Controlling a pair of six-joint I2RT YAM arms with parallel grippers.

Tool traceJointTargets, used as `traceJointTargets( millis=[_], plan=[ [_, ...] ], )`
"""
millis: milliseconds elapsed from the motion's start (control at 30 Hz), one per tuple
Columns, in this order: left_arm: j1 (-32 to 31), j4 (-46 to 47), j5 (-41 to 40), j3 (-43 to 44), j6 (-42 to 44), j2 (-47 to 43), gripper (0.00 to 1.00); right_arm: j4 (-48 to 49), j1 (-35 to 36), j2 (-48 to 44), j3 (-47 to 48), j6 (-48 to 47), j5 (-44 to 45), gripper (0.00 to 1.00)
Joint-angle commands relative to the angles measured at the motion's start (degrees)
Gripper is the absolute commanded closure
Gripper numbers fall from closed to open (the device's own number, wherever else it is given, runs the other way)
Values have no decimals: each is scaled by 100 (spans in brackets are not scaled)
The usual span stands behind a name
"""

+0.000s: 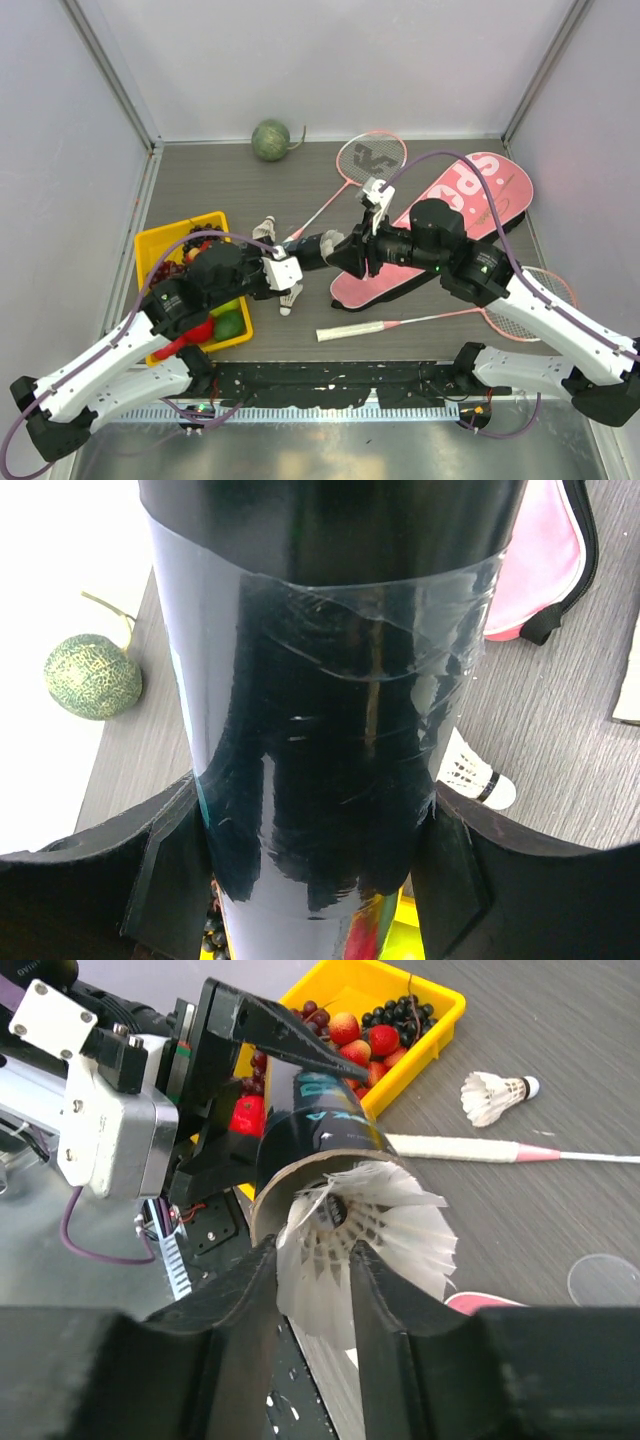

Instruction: Pack up the badminton gear

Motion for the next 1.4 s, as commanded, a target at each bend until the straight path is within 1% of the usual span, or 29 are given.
traceJointTargets(
  millis=[0, 33, 167, 333, 400, 467, 533, 633, 667, 767, 1000, 1167, 1367],
  plan=[
    [-20, 460, 1, -11, -38, -140, 100, 474, 26, -198, 98, 303, -7, 58],
    [-20, 469, -8, -28, -47, -158, 100, 466, 26, -242, 98, 304, 71, 56],
    [-20, 478, -26, -46, -29, -158, 100, 457, 26, -453, 89, 365, 256, 53],
    [-20, 487, -70, -63, -12, -184, 100, 387, 26, -646, 54, 348, 423, 54],
    [-20, 495, -87, -72, -12, -219, 100, 395, 26, -752, -51, 313, 703, 56],
    [-20, 513, -70, -90, -20, -246, 100, 421, 26, -796, -218, 312, 941, 60],
    [-20, 548, -87, -73, -29, -263, 100, 395, 26, -753, -297, 312, 995, 64],
    [-20, 574, -79, -73, -73, -281, 100, 491, 35, -638, -411, 391, 872, 67],
    [-20, 574, -70, -72, -99, -263, 100, 622, 35, -621, -447, 426, 767, 70],
    [-29, 575, -113, -29, -161, -255, 100, 790, 26, -463, -526, 602, 608, 72],
    [-20, 618, -17, -20, -214, -255, 100, 1572, 44, -208, -816, 1059, 485, 74],
    [-29, 680, 62, -81, -161, -281, 100, 1635, 62, 29, -693, 1095, 520, 74],
    [-29, 715, -52, -81, -187, -281, 100, 1582, 79, 30, -605, 1059, 520, 74]
  ],
)
